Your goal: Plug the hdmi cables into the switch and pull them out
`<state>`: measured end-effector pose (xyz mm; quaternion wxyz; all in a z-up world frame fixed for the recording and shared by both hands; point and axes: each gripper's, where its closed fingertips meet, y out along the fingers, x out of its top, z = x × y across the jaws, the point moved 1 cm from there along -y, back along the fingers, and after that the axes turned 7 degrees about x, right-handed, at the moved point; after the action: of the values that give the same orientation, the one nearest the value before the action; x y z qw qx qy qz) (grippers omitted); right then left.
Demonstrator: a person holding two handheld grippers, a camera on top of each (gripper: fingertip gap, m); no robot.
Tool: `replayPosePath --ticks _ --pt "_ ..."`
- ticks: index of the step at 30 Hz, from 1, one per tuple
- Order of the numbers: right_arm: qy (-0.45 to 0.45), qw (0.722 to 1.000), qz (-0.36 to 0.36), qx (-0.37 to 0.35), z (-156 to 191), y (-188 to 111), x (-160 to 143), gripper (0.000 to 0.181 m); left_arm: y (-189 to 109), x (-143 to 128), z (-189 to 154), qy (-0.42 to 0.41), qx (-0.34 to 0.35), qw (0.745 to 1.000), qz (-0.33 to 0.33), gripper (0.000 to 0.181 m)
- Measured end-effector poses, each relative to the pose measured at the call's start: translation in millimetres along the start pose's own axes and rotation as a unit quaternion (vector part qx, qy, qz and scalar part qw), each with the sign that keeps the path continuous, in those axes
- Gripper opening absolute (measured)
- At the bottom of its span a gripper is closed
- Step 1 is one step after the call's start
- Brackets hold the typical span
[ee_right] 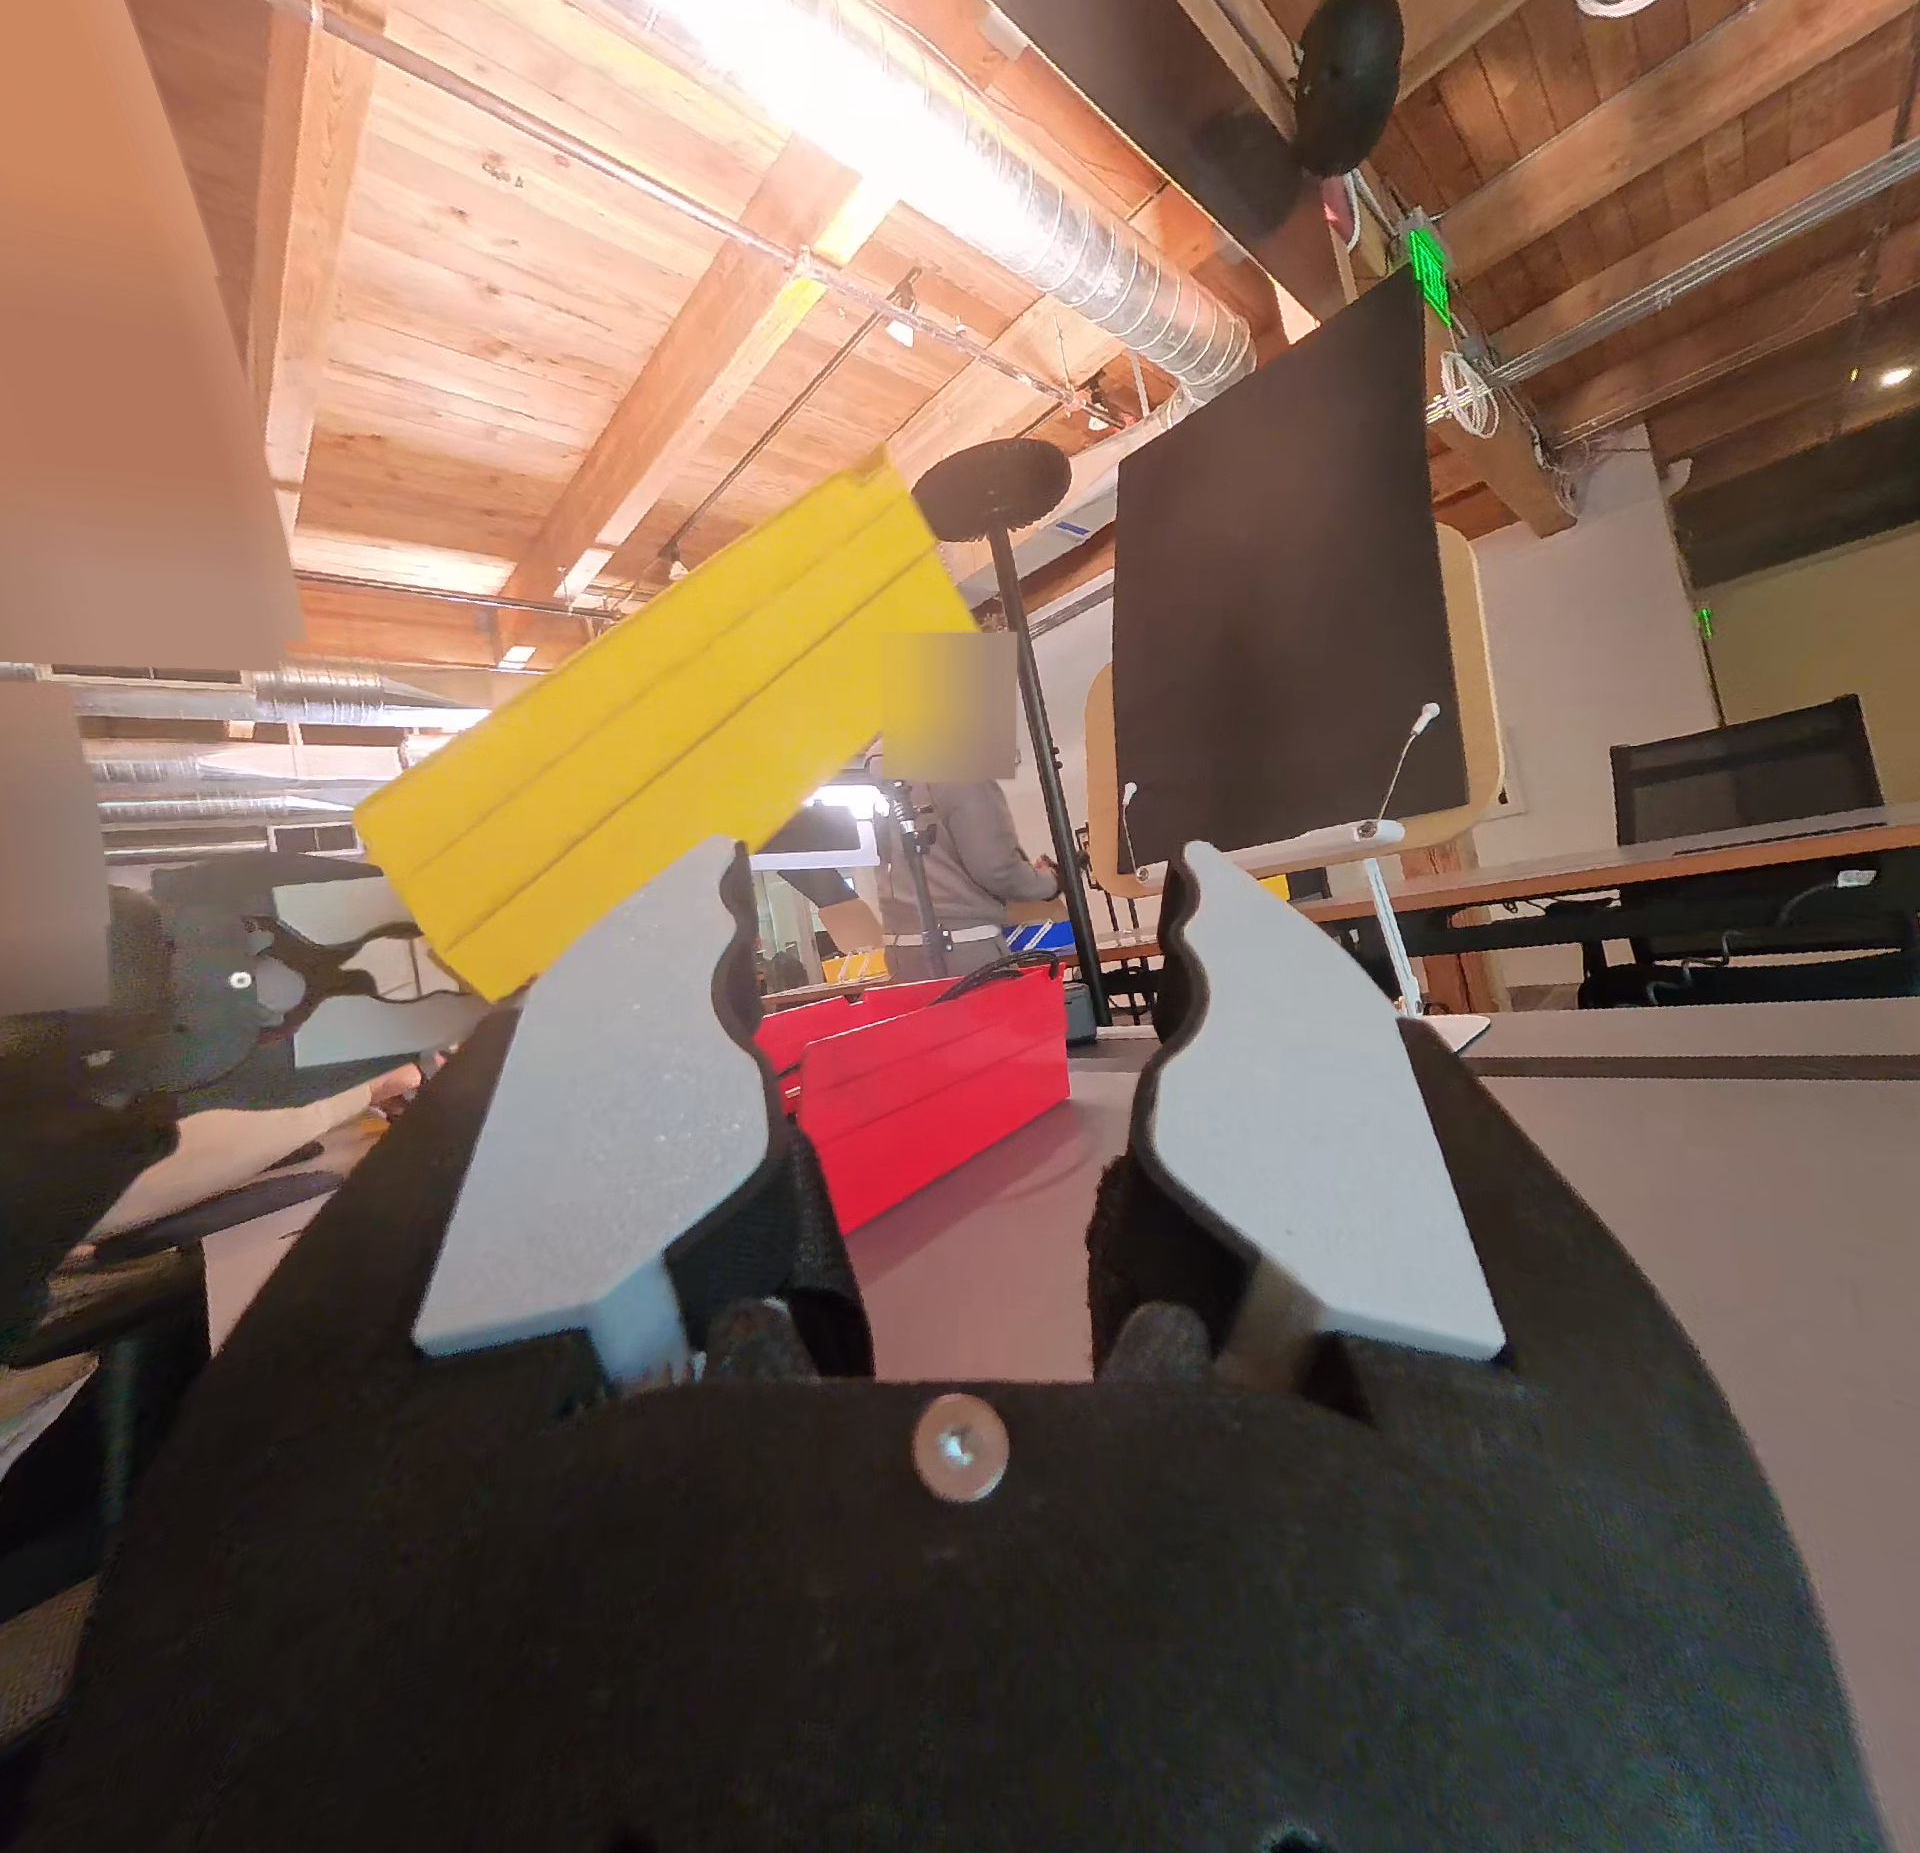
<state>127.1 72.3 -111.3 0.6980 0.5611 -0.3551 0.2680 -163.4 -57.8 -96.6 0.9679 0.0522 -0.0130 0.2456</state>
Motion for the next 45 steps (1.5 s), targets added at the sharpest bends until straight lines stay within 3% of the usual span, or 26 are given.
replayPosePath --ticks 5,11,23,34,37,39,42,43,45 --pt "-0.001 1.000 -0.010 0.002 0.6 -1.8 3.3 0.075 1.5 86.7 -34.2 -0.054 -0.067 0.992 -0.094 0.032" --pt "-0.016 0.999 -0.035 -0.010 -2.9 -7.3 12.7 0.072 16.9 161.9 -61.8 -0.057 -0.138 0.979 -0.141 0.032" --pt "0.003 0.995 -0.086 -0.049 -18.2 -21.0 29.7 0.057 44.1 237.1 -143.4 -0.077 -0.293 0.941 -0.150 0.034" --pt "-0.005 0.996 -0.070 -0.049 -17.5 -19.4 25.0 0.055 46.3 248.0 -163.6 -0.063 -0.282 0.941 -0.176 0.033" --pt "-0.008 1.000 -0.006 -0.024 -10.7 -16.9 13.9 0.034 41.2 251.5 -155.3 -0.109 -0.271 0.937 -0.193 0.044" --pt "-0.019 0.999 0.023 -0.011 -6.0 -14.5 8.2 0.030 30.7 252.0 -141.2 -0.182 -0.284 0.918 -0.209 0.057" --pt "-0.053 0.995 0.084 0.005 3.1 -6.1 -7.8 0.031 8.3 239.4 -115.2 -0.312 -0.308 0.867 -0.238 0.065" --pt "-0.069 0.991 0.111 0.010 6.3 -2.5 -15.6 0.033 1.7 229.7 -108.8 -0.339 -0.315 0.852 -0.243 0.066" --pt "-0.106 0.978 0.176 0.020 13.0 4.6 -34.5 0.038 -0.1 196.4 -99.5 -0.376 -0.305 0.847 -0.220 0.066"
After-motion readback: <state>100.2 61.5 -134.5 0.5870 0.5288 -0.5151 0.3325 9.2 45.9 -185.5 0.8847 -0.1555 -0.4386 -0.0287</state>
